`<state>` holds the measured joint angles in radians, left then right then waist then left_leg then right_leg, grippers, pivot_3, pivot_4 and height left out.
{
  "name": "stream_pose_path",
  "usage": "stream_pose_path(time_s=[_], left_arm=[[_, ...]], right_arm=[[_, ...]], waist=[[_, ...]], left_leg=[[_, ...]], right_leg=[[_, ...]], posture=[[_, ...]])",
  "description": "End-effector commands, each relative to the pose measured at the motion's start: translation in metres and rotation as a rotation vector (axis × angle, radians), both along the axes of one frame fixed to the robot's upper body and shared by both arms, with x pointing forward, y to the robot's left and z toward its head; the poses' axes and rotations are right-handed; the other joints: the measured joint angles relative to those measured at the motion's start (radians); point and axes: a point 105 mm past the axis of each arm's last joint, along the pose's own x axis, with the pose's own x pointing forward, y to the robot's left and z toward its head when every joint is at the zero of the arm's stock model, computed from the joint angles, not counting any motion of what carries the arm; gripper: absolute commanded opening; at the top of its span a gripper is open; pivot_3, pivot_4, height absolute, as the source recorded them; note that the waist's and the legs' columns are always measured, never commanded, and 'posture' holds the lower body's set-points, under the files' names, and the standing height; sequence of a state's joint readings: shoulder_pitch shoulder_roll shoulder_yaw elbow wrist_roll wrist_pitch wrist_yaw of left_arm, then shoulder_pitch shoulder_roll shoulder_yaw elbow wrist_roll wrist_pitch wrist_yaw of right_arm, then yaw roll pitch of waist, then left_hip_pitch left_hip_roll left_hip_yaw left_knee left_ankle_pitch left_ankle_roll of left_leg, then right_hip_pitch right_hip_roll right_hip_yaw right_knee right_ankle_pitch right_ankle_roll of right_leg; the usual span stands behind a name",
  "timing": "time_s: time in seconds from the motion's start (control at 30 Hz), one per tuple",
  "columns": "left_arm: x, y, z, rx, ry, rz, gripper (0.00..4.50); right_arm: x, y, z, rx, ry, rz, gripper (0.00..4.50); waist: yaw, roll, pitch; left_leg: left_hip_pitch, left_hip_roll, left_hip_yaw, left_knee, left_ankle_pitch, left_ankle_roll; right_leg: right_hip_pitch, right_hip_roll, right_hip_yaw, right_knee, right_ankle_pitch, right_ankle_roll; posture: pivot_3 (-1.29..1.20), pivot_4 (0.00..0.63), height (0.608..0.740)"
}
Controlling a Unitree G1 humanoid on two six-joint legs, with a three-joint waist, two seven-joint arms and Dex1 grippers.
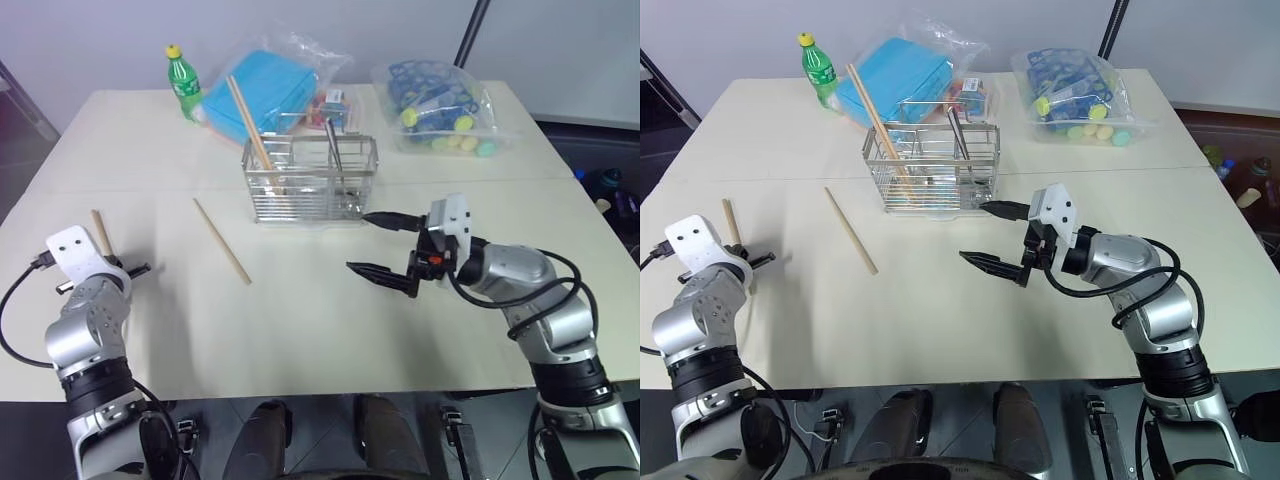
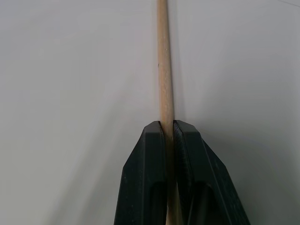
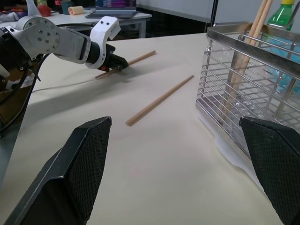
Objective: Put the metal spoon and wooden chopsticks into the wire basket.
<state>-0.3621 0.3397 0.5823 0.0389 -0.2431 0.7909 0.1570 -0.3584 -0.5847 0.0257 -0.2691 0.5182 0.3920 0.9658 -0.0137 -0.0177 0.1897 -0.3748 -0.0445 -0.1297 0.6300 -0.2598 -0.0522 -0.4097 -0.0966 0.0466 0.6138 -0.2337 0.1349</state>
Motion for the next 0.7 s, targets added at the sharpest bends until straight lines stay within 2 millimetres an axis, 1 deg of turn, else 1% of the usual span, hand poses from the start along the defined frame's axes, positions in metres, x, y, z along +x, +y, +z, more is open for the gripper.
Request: stream_pose_path(time_s=[0.03, 0.07, 0.1, 0.17, 0.2, 0.23, 0.3, 0.33, 0.37, 0.43, 0.5, 0.6, 0.7], left_arm=[[0.002, 0.013, 0.031, 0.143, -0.060, 0.008, 0.01], [0.005, 0.014, 0.044, 0.176, -0.101, 0.001, 0.01], [0.012, 0.012, 0.066, 0.220, -0.181, -0.031, 0.01], [0.026, 0.002, 0.112, 0.302, -0.355, -0.117, 0.01], [0.032, -0.007, 0.136, 0.335, -0.445, -0.177, 0.01], [0.035, -0.013, 0.150, 0.355, -0.500, -0.214, 0.01], [0.044, -0.037, 0.186, 0.391, -0.641, -0.355, 0.01], [0.046, -0.044, 0.196, 0.400, -0.681, -0.397, 0.01], [0.050, -0.064, 0.211, 0.401, -0.752, -0.507, 0.01], [0.049, -0.101, 0.232, 0.385, -0.866, -0.726, 0.01], [0.044, -0.131, 0.243, 0.344, -0.951, -0.927, 0.01], [0.036, -0.158, 0.251, 0.273, -1.035, -1.110, 0.01], [0.033, -0.171, 0.260, 0.184, -1.104, -1.186, 0.01]], right_arm=[[0.001, -0.006, 0.018, 0.015, -0.050, -0.017, 4.50], [0.000, -0.008, 0.019, 0.014, -0.051, -0.021, 4.50], [0.000, -0.010, 0.021, 0.013, -0.052, -0.030, 4.50], [-0.002, -0.015, 0.026, 0.014, -0.060, -0.050, 4.50], [-0.002, -0.016, 0.028, 0.017, -0.064, -0.062, 4.50], [-0.003, -0.017, 0.030, 0.019, -0.066, -0.070, 4.50], [-0.004, -0.018, 0.031, 0.027, -0.069, -0.088, 4.50], [-0.005, -0.018, 0.032, 0.029, -0.069, -0.092, 4.50], [-0.006, -0.018, 0.031, 0.032, -0.069, -0.098, 4.50], [-0.007, -0.017, 0.029, 0.039, -0.068, -0.112, 4.50], [-0.007, -0.015, 0.028, 0.049, -0.069, -0.124, 4.50], [-0.007, -0.013, 0.027, 0.059, -0.070, -0.134, 4.50], [-0.006, -0.013, 0.025, 0.067, -0.070, -0.151, 4.50]], waist=[[0.000, 0.000, 0.000], [0.001, 0.000, 0.000], [0.001, 0.000, 0.000], [0.006, -0.001, 0.001], [0.009, -0.002, 0.000], [0.012, -0.003, 0.000], [0.013, -0.003, 0.000], [0.013, -0.003, 0.000], [0.012, -0.003, 0.000], [0.009, -0.003, 0.000], [0.003, -0.003, 0.000], [-0.007, -0.002, 0.000], [-0.010, -0.002, 0.001]], left_leg=[[0.000, 0.000, 0.000, 0.000, 0.000, 0.000], [0.000, 0.000, 0.000, 0.000, 0.000, 0.000], [0.000, 0.000, 0.000, 0.000, 0.000, 0.000], [-0.001, 0.000, 0.000, 0.000, 0.000, 0.000], [-0.001, 0.000, -0.001, 0.000, 0.000, -0.001], [-0.002, 0.000, -0.001, 0.001, 0.001, -0.001], [-0.002, 0.000, -0.001, 0.001, 0.001, -0.002], [-0.002, -0.001, -0.001, 0.001, 0.000, -0.003], [-0.002, -0.001, -0.001, 0.001, 0.000, -0.003], [-0.002, -0.001, -0.001, 0.000, 0.000, -0.003], [-0.002, -0.001, -0.001, 0.000, 0.000, -0.003], [-0.002, 0.000, 0.000, 0.000, 0.000, -0.003], [-0.001, 0.001, -0.001, 0.000, 0.000, -0.003]], right_leg=[[0.000, 0.000, 0.000, 0.000, 0.000, 0.000], [0.000, 0.000, 0.000, 0.000, 0.000, 0.000], [0.000, 0.000, 0.000, 0.000, 0.000, 0.000], [0.000, 0.000, 0.000, 0.000, 0.000, 0.000], [0.000, 0.000, -0.001, 0.000, 0.000, 0.000], [0.000, 0.000, -0.001, -0.001, 0.000, 0.000], [0.000, 0.000, -0.001, -0.002, 0.000, 0.000], [0.000, -0.001, -0.001, -0.002, 0.000, 0.000], [0.000, -0.001, -0.001, -0.002, 0.000, 0.000], [0.000, -0.001, -0.001, -0.002, 0.000, 0.000], [0.000, -0.001, -0.001, -0.002, 0.000, 0.000], [0.000, 0.000, -0.001, -0.001, 0.000, 0.000], [-0.001, 0.001, -0.001, 0.000, 0.000, 0.000]], posture=[[0.00, 0.150, 0.740], [0.00, 0.150, 0.740], [0.00, 0.150, 0.740], [0.00, 0.150, 0.740], [0.00, 0.150, 0.740], [0.00, 0.150, 0.740], [0.00, 0.150, 0.740], [0.00, 0.150, 0.740], [0.00, 0.150, 0.740], [0.00, 0.150, 0.740], [0.00, 0.150, 0.740], [0.00, 0.150, 0.740], [0.00, 0.150, 0.740]])
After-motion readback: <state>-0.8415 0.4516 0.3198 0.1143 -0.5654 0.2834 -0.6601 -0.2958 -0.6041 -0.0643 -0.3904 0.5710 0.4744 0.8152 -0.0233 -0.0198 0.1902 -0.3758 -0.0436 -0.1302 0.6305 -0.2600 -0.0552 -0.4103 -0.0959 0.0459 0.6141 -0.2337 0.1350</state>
